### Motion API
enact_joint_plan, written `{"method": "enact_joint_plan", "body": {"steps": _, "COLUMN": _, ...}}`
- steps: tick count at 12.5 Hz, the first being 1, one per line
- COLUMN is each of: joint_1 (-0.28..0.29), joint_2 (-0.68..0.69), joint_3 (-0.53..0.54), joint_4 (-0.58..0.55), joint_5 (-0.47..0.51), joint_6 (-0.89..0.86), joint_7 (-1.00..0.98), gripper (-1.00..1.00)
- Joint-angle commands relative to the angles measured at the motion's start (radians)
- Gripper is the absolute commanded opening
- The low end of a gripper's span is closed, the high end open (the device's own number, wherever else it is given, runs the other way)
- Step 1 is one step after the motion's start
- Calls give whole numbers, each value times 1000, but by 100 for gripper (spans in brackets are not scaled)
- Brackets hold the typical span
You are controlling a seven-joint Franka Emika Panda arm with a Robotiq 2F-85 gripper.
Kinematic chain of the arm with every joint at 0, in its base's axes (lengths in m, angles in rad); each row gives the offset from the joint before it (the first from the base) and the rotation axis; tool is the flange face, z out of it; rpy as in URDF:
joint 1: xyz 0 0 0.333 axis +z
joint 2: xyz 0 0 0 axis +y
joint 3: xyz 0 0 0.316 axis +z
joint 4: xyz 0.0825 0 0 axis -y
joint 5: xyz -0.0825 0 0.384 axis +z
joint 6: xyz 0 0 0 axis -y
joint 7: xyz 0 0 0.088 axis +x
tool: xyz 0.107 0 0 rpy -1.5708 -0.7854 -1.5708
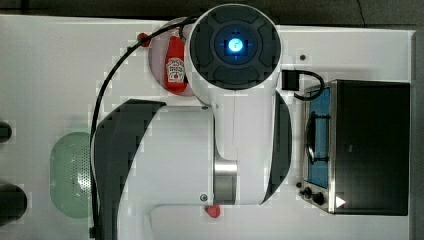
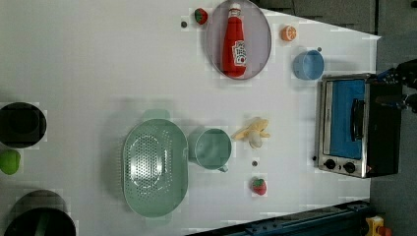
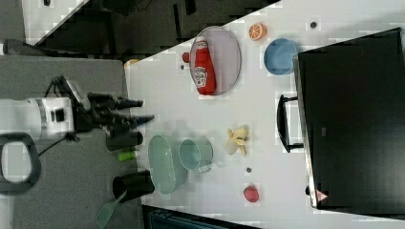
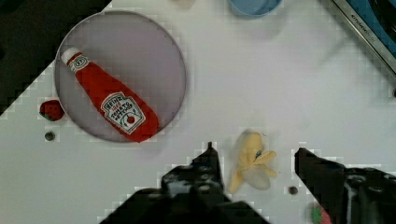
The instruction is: Pick banana from table and place on oven.
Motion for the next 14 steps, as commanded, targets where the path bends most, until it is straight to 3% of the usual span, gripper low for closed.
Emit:
{"method": "enact_joint_plan", "body": {"steps": 1, "joint_1": -14, "joint_2": -483, "joint_3": -39, "joint_4": -264, "joint_5": -2, "joint_6": -178, "joint_7": 110, "gripper": 58}}
{"method": "enact_joint_plan", "body": {"steps": 3, "joint_1": -14, "joint_2": -483, "joint_3": -39, "joint_4": -264, "joint_5": -2, "joint_6": -178, "joint_7": 110, "gripper": 99}}
{"method": "enact_joint_plan", "body": {"steps": 9, "joint_1": -13, "joint_2": -430, "joint_3": -36, "joint_4": -291, "joint_5": -2, "joint_6": -161, "joint_7": 109, "gripper": 100}}
{"method": "enact_joint_plan", "body": {"steps": 14, "joint_1": -11, "joint_2": -284, "joint_3": -28, "joint_4": -372, "joint_5": -2, "joint_6": 25, "joint_7": 109, "gripper": 100}}
